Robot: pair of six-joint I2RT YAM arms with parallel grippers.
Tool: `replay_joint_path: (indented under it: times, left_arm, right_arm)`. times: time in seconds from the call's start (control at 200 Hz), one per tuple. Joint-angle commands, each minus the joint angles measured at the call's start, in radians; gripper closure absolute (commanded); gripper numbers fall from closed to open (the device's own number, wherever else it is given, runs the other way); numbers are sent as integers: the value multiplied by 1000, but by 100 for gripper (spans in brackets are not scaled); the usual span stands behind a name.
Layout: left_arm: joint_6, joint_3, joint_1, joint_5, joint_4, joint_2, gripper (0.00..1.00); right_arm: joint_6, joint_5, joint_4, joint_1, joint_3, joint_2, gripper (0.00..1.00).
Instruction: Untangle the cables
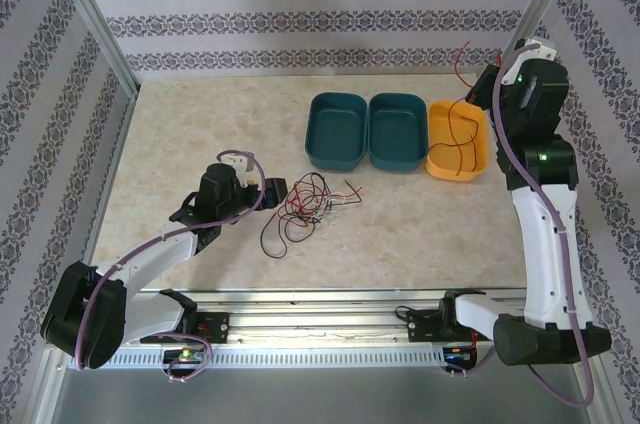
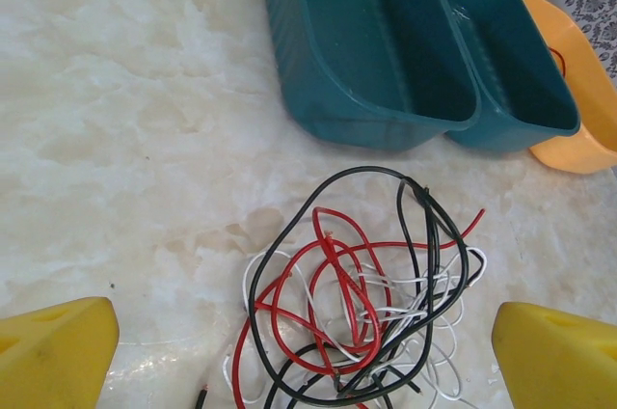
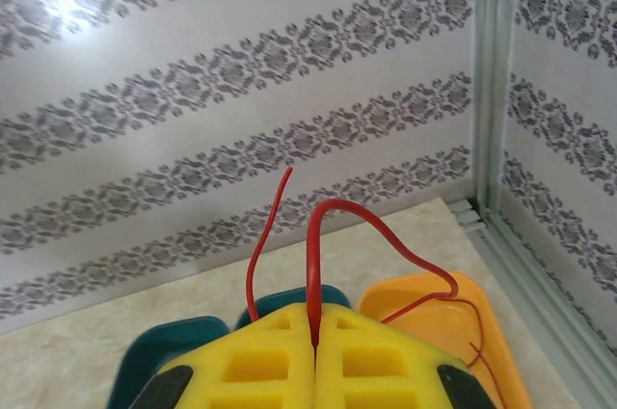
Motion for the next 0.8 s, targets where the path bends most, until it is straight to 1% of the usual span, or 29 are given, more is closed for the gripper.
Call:
replay_joint_path:
  times: [0.0,0.11,0.255,0.55,0.795]
  left_arm:
    - [23,-14,10,-21,-23,-23,1]
    - [29,-14,10,-25,-32,-28,1]
    - [31,-15,10,-29,-28,-25,1]
    - [24,-14,9,-6,-19,6,1]
    - [18,-16,9,-1,-10,13,1]
  right_arm:
    - [-40,32,52,-31,-7,38,100]
    - [-50,31,69,-57,-2,79,100]
    - [-81,52,124,-67,-17,125,100]
    - [-102,41,223,-103,-11,234,100]
    - [-94,31,235,-128,-7,304,100]
